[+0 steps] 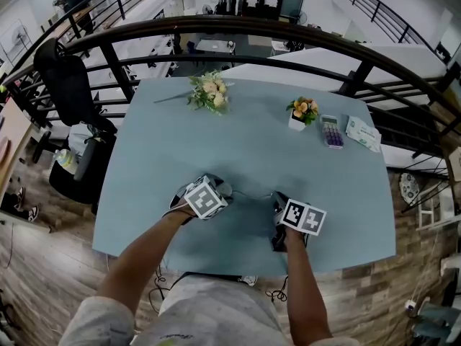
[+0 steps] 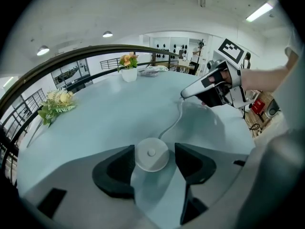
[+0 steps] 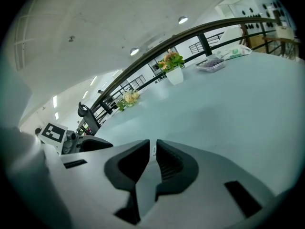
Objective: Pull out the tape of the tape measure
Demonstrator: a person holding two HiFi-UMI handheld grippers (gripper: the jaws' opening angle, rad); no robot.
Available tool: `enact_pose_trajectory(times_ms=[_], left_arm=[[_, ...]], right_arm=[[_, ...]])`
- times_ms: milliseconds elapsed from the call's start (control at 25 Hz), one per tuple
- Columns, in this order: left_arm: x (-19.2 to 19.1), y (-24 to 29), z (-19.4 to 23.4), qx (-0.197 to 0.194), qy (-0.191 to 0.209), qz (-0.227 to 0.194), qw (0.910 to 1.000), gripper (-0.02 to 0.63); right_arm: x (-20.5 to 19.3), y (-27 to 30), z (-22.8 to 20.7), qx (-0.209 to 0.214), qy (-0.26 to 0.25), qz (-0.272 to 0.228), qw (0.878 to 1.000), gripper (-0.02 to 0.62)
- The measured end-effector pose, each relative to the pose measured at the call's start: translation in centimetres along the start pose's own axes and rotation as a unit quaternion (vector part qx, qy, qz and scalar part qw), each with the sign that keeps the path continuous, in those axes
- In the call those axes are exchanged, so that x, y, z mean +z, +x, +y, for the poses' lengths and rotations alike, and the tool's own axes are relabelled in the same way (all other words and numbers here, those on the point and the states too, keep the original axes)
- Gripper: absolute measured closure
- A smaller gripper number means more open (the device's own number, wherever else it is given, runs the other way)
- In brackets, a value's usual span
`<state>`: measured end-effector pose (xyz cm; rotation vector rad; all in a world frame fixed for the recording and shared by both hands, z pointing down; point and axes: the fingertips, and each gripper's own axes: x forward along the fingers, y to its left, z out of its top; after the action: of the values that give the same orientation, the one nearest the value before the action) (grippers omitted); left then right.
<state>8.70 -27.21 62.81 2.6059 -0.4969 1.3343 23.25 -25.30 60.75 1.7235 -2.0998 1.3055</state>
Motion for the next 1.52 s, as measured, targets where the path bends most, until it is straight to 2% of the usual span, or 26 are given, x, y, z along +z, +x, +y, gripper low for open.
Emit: enact_pose_trajectory(times_ms=[240, 640, 1000, 1280, 1520], left_arm=[[0.4, -1.2, 0.1, 0.013, -0.012, -0.004, 0.9998, 0.351], [2.3, -3.9, 0.6, 0.037, -0.041, -0.054, 0.997, 0.383], [5.8, -8.1, 1.3, 0.072, -0.057, -0.122, 0.9883, 0.445], [7.3, -10.7, 1.8, 0.097, -0.071, -0.153, 0.9809, 0.474], [8.5, -13.2, 2.2, 0.116, -0.097, -0.187, 0.9706, 0.497]], right_arm=[[0.4, -0.6, 0.0, -0.002, -0.007, -0.007, 1.0, 0.569], [2.0, -1.7, 2.0, 0.007, -0.039, -0.022, 0.999, 0.569], [4.8, -3.6, 4.3, 0.005, -0.086, -0.049, 0.995, 0.569], [7.3, -5.3, 6.5, 0.013, -0.119, -0.076, 0.99, 0.569], [9.0, -7.1, 8.2, 0.014, -0.15, -0.096, 0.984, 0.569]])
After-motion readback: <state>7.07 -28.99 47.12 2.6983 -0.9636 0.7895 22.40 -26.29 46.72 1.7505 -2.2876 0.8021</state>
